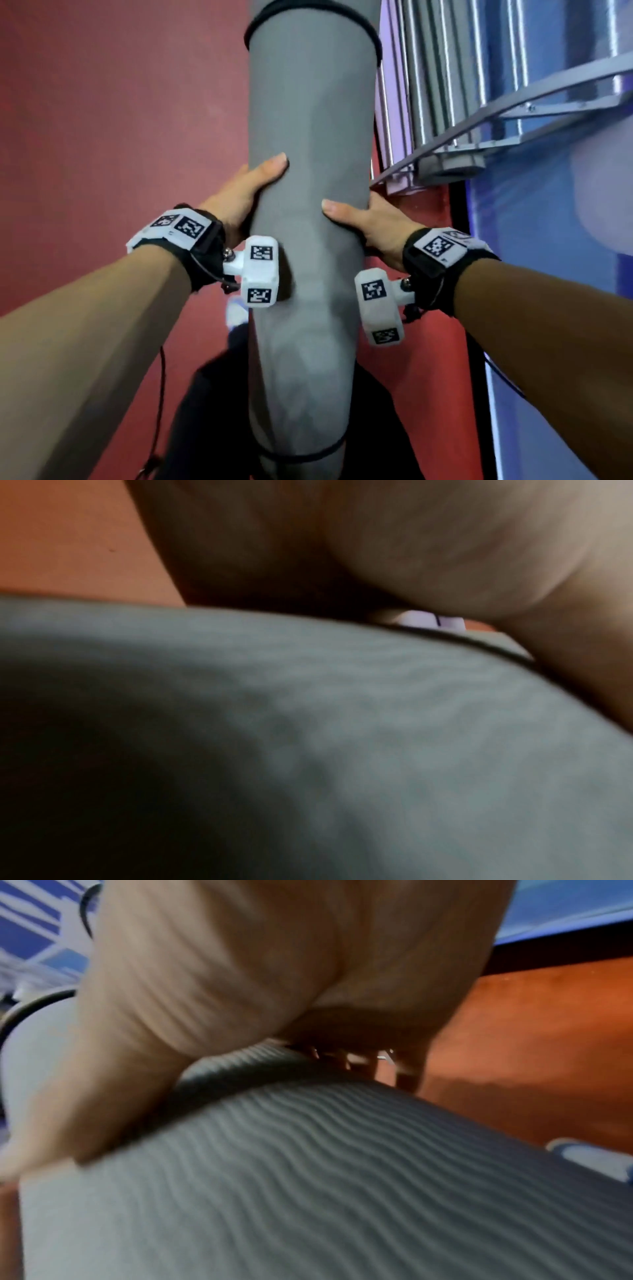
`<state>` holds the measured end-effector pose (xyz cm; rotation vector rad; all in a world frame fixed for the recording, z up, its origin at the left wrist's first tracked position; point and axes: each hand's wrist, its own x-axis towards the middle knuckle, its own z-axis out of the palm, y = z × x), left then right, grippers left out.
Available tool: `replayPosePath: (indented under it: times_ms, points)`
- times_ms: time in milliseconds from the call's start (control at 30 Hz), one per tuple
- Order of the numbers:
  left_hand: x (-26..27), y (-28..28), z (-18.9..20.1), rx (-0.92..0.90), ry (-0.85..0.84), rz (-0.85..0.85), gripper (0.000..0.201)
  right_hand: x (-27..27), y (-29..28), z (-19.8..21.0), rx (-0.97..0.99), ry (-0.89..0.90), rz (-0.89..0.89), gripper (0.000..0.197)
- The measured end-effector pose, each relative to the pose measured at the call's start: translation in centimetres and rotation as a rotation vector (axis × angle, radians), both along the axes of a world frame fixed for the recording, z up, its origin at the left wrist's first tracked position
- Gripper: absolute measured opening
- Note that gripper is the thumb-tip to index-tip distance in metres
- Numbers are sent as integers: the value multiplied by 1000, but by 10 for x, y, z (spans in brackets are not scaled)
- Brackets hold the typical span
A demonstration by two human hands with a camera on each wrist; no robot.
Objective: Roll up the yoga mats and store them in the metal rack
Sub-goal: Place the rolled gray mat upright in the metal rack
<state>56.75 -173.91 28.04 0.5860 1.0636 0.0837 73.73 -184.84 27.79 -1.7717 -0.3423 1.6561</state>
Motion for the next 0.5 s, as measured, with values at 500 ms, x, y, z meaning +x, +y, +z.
replayPosePath:
  times_ms: [500]
  points:
    - [80,-110,-31,44,-73,-32,89,97,-73,-2,81,31,-216,54]
